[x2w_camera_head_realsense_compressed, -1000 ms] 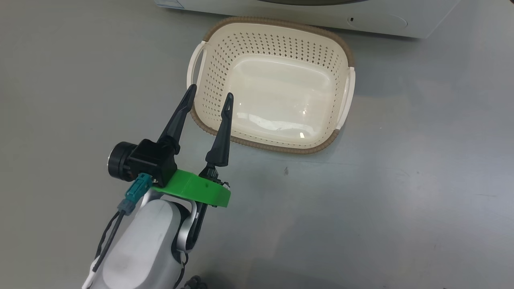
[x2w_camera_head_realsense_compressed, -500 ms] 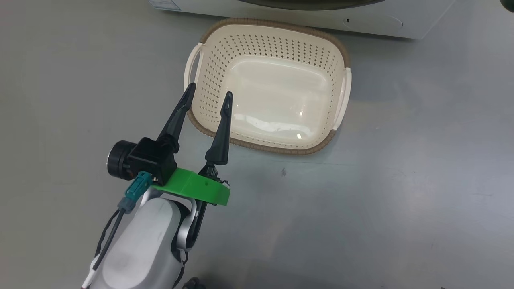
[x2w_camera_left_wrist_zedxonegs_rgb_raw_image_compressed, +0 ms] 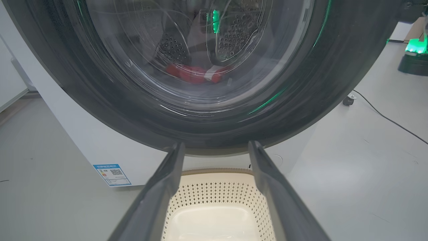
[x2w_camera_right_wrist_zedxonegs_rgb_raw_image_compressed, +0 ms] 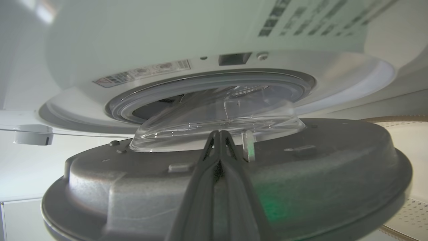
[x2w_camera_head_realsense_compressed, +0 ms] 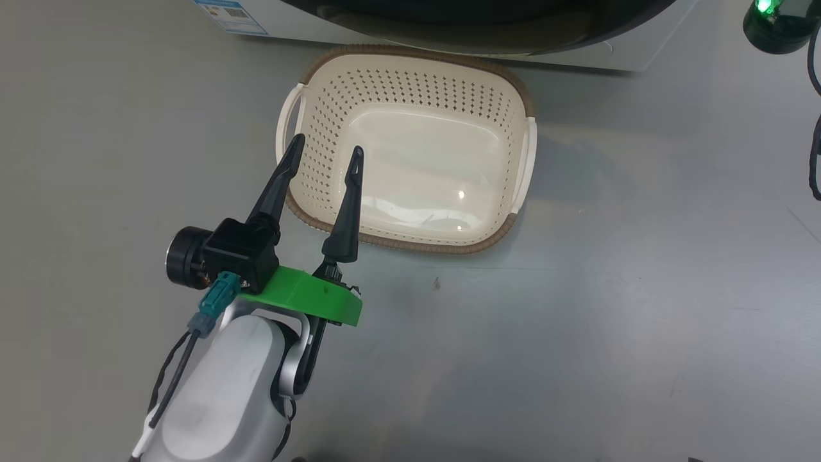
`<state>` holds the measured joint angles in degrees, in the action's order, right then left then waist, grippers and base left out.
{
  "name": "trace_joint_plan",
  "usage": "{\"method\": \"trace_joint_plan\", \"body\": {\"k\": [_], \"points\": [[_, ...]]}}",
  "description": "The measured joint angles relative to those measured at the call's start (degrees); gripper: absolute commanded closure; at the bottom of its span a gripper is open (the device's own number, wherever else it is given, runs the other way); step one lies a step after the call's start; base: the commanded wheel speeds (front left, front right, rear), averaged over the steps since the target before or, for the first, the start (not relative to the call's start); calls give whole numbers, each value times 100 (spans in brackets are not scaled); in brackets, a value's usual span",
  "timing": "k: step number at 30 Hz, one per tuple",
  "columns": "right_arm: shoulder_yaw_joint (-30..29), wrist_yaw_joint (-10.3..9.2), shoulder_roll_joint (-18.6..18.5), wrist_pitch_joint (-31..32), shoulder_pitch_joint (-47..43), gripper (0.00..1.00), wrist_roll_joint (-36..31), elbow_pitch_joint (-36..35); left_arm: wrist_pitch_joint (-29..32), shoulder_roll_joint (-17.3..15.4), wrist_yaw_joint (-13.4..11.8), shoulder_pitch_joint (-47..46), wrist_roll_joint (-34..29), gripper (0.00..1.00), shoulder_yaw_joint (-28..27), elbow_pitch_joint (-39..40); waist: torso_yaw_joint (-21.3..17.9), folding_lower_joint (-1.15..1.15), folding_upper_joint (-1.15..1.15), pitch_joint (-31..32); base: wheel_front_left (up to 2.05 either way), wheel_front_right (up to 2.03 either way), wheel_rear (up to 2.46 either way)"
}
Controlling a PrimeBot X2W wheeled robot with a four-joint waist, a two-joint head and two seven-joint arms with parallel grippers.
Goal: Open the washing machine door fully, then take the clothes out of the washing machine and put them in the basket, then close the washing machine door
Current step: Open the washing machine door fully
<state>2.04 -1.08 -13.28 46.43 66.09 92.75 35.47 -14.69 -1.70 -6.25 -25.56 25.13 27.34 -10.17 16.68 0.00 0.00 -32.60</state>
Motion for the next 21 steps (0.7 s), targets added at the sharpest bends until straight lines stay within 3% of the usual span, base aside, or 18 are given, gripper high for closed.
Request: {"method": "trace_joint_plan", "body": {"k": [21], "points": [[169, 483, 290, 480, -713, 100, 203, 114, 0, 0, -3, 29, -2, 0, -156, -231, -220, 0, 0, 431, 0, 0, 0]]}}
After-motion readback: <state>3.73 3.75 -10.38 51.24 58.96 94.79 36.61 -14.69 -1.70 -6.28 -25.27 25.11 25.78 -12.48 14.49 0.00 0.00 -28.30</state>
